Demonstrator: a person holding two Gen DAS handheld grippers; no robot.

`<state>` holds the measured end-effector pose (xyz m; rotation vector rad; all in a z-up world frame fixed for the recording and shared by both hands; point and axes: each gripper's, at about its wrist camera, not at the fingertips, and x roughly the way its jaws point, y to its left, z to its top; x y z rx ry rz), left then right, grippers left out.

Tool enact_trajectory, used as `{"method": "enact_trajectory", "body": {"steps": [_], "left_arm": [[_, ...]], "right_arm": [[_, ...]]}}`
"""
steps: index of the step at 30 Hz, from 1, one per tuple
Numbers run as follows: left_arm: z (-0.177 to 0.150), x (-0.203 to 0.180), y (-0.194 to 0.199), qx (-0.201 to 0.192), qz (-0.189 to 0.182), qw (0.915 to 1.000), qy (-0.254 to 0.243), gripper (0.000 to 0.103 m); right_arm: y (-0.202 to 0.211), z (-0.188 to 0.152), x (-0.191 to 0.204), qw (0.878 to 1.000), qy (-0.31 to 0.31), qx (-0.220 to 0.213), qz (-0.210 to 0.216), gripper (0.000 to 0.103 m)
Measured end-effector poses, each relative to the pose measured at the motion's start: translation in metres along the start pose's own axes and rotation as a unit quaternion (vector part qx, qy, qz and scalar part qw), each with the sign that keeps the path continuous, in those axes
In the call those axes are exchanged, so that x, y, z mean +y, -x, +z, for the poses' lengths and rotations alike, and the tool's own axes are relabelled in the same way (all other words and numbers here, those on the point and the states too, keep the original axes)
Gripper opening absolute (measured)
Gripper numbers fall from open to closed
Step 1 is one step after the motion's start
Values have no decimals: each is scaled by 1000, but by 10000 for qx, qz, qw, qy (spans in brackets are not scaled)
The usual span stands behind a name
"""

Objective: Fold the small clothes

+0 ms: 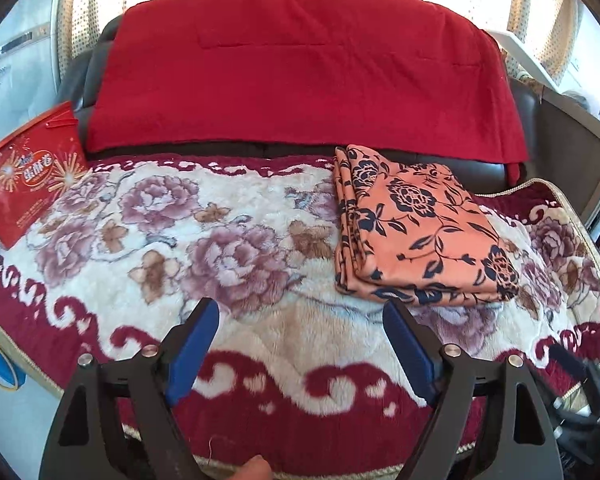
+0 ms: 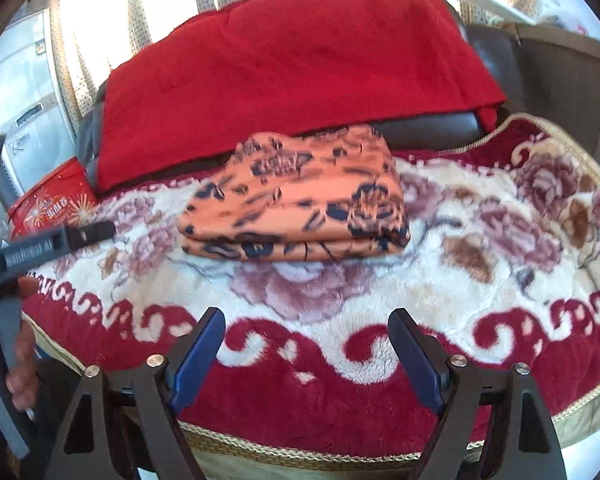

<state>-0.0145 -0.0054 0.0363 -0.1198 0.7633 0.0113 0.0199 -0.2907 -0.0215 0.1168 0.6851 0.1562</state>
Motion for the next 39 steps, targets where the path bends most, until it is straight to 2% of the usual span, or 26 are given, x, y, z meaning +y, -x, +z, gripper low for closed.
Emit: {"method": "enact_trajectory", "body": {"steps": [3,5,8,17,25,28,31,39], "left_arm": [[-5,-5,11,-60,6,10000,-18,86],[-6,-10,17,-143,64,9999,-62,92],[-6,-17,25,-276,123,9994,-170,95],[-1,-28,22,-282,126,9988,-373,95],[6,-32,19,-300,9,9988,-398,100],[9,-37,18,-313,97,9984,-471,100],[11,-38,17,-274,-83,9986,-454,100],[14,-40,11,-153,-180,9990,-370,100]], "right_arm": [[13,8,6,9996,121,-148,-189,86],[20,14,8,9992,171,-176,-317,86],[24,19,5,9984,128,-210,-500,86],[20,29,-8,9958,-83,-178,-893,87],[14,36,-7,9953,25,-148,-961,87],[12,37,-7,9949,69,-134,-996,87],[11,39,-8,9945,75,-112,-1039,87],[12,45,-8,9938,90,-141,-1101,87]]}}
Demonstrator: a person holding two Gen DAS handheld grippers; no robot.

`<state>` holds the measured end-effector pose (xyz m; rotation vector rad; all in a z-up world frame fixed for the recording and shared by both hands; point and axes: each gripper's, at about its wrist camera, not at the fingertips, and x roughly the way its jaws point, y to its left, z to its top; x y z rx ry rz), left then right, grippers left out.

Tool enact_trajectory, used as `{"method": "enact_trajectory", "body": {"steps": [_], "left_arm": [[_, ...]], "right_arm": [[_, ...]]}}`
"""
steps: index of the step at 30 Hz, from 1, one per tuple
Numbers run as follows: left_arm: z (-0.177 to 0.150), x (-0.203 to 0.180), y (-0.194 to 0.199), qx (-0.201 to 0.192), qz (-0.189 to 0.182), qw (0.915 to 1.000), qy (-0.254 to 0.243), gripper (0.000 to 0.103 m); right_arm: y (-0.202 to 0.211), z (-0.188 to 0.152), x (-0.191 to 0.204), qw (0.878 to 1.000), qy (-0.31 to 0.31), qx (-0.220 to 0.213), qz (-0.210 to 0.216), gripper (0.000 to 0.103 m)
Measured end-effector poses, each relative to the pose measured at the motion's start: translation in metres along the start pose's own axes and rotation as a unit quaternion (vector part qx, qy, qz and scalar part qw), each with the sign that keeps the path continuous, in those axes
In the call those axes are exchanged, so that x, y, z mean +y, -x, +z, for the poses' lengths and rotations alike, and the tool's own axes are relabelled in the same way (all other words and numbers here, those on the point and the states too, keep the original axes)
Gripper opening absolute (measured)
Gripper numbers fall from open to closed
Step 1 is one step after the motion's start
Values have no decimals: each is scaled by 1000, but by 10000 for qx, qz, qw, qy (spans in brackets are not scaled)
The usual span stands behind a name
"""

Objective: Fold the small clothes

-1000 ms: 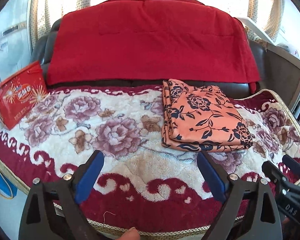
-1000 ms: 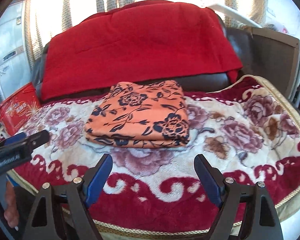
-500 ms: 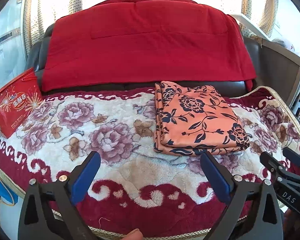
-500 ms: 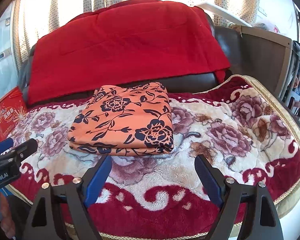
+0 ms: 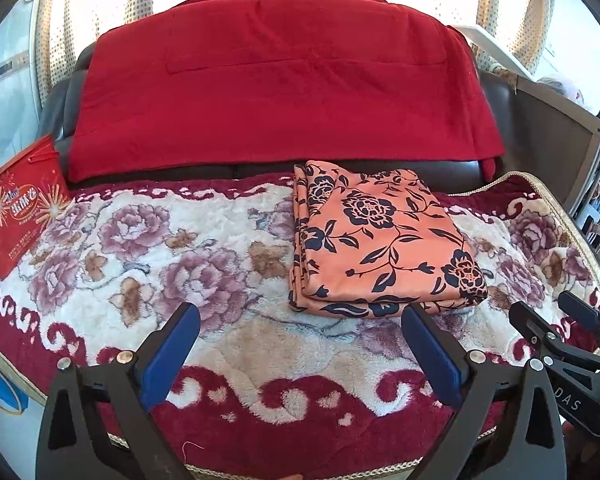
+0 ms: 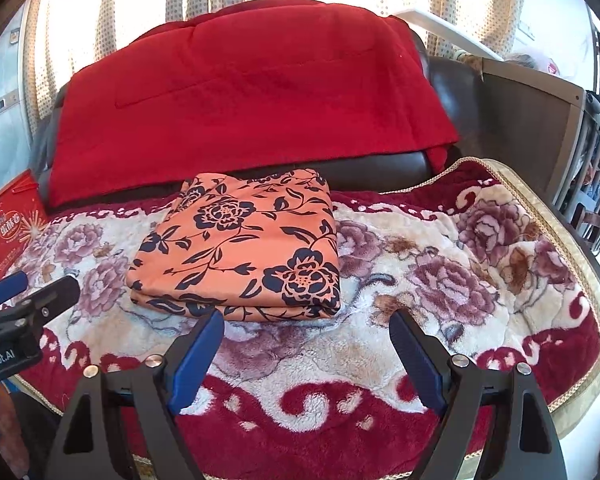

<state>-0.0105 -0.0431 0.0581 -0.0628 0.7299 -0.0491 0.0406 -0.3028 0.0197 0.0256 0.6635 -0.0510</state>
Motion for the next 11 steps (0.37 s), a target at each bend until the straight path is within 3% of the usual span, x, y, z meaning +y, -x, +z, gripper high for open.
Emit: {"method": "enact_trajectory", "body": {"steps": [11], "left_arm": [[9,-3,-6,-56,64,9999,-108,101]], "right_arm": [[-8,4,2,10000,52,64,15,87]]}}
